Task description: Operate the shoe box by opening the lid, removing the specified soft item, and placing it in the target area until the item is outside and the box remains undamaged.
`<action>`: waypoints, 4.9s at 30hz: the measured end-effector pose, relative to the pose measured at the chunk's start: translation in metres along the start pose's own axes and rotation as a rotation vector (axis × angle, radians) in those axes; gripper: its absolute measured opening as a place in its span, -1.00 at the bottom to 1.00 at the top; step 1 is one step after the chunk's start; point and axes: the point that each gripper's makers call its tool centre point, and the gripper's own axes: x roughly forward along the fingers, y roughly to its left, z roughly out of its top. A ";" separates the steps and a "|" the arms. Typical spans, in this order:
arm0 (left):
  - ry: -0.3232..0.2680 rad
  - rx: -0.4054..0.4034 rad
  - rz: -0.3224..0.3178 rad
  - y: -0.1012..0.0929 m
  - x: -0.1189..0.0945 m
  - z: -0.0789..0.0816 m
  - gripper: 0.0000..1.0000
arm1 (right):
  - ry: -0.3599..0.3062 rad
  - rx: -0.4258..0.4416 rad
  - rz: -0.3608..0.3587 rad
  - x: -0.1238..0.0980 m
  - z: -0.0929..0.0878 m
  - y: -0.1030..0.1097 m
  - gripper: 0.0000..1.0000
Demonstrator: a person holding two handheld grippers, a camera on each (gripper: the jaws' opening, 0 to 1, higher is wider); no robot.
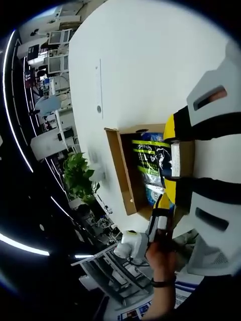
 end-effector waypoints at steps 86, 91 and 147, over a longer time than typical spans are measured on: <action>-0.079 -0.103 -0.049 0.012 -0.048 -0.001 -1.00 | 0.327 0.082 0.115 0.128 -0.021 0.011 -0.90; -0.076 -0.109 -0.054 0.008 -0.047 -0.001 -1.00 | 0.301 0.085 0.142 0.125 -0.017 0.016 -0.97; -0.144 0.113 -0.211 -0.106 -0.041 0.073 -1.00 | -0.079 0.261 0.061 -0.005 0.058 -0.041 -1.00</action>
